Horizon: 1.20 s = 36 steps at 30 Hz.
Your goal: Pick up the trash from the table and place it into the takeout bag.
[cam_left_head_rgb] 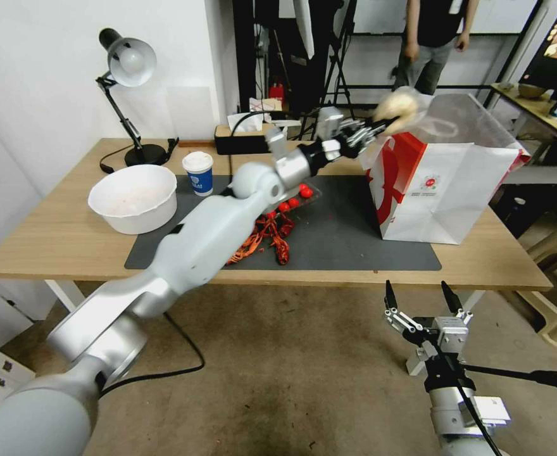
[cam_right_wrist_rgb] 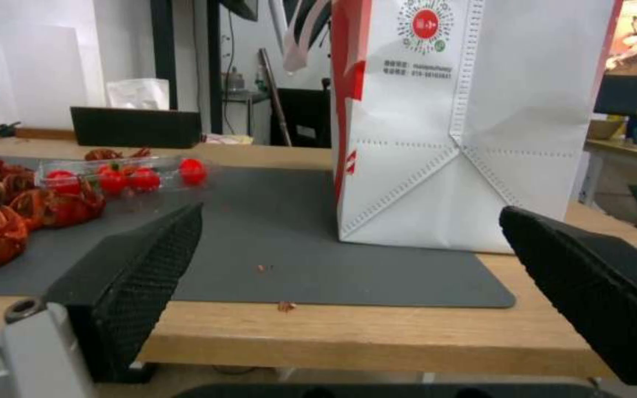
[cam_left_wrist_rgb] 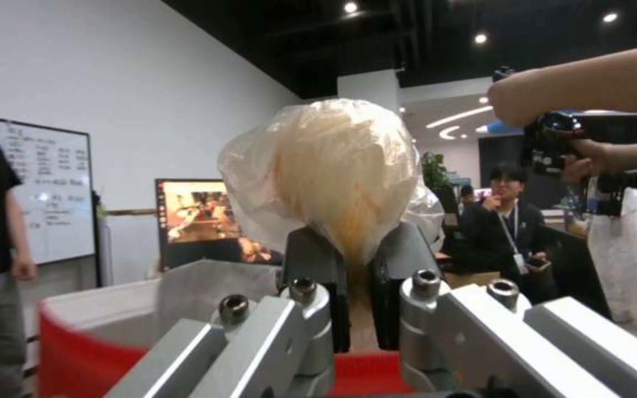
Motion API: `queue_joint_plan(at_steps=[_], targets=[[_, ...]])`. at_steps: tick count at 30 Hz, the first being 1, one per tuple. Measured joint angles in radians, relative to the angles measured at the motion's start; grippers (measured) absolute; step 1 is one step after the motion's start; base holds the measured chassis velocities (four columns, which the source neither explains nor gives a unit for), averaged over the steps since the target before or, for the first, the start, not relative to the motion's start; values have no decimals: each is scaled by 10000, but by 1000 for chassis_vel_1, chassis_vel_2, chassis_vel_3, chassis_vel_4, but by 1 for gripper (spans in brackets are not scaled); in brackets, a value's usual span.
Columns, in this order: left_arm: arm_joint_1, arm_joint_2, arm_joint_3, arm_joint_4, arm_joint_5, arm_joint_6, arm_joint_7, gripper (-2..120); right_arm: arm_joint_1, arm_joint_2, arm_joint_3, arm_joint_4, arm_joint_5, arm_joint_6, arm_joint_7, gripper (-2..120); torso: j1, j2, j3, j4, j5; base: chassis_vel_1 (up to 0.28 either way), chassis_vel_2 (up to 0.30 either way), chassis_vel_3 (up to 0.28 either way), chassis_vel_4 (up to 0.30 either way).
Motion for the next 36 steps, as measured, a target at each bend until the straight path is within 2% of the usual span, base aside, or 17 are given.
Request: queue_joint_plan(at_steps=[4,8,16,20,25,30,35,36], targets=[[-366,-493,101,546,28,-63,20,5,12,-21,17,-48,0,33,0,100,0,0,0,-1,1,0,0,0,0],[-1236,-1383,225,1817,174,-167,68,5,46,-45,22,-134,16,112,-3,100,-1,0,0,-5,1,0,0,0,0],[-1841,-1465,642,2668,337,-238,134,5,52,-48,7,-205,30,201,-19,100,-2,1,0,2,0,0,0,0,0],[-2352,-1441,1170,3447,731,-366,127,5,52,-96,17,-227,80,260,-25,100,-1,0,0,2,-1,0,0,0,0],[-2847,-1418,1847,3874,1209,-507,176,5,46,-151,41,-230,102,289,-27,100,-1,1,0,1,-2,0,0,0,0],[-3050,-1407,2170,4025,1619,-677,154,5,43,-154,41,-226,106,304,-31,100,-1,1,0,1,-1,0,0,0,0],[-3129,-1402,2339,4015,1983,-761,155,19,41,-151,41,-226,110,328,-33,100,-1,1,0,1,-2,0,0,0,0],[-3154,-1402,2393,4007,2094,-780,156,27,41,-151,41,-226,114,335,-34,100,-1,1,0,0,-2,0,0,0,0]])
